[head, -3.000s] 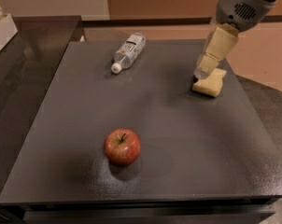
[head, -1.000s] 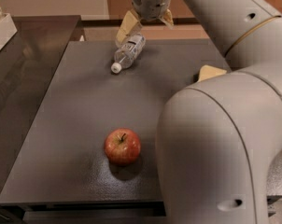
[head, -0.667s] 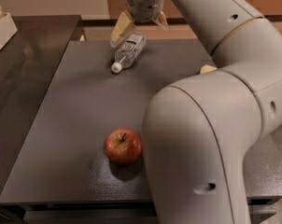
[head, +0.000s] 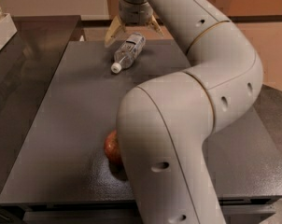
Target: Pick blue plastic bottle
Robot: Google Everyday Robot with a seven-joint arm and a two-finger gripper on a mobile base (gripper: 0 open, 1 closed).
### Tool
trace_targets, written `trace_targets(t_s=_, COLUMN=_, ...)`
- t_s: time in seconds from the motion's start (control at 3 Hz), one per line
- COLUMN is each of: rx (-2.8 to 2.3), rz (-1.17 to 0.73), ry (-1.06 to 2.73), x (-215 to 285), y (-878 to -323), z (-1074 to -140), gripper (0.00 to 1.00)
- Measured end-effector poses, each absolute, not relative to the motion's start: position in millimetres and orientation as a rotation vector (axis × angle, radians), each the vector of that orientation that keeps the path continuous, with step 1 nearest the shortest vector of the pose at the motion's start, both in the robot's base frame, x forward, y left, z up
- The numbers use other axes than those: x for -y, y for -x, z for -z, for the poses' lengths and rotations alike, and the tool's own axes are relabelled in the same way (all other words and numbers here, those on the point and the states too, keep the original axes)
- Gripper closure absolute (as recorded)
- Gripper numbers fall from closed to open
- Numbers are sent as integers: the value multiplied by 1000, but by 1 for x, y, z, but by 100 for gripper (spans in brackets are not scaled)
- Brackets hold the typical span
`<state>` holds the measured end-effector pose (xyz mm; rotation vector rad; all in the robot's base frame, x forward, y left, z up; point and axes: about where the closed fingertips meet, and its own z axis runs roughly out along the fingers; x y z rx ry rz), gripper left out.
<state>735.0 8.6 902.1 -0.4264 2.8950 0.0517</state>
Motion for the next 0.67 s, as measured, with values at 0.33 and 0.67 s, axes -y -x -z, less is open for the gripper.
trace_targets(t_s=0.33, rx=-2936, rz=-48, ry=262, x=-15, y=-743, z=-889, gripper=0)
trace_targets(t_s=0.67, rx=-2969, rz=-71, ry=181, x=-21, y=-746, z=-873, gripper=0)
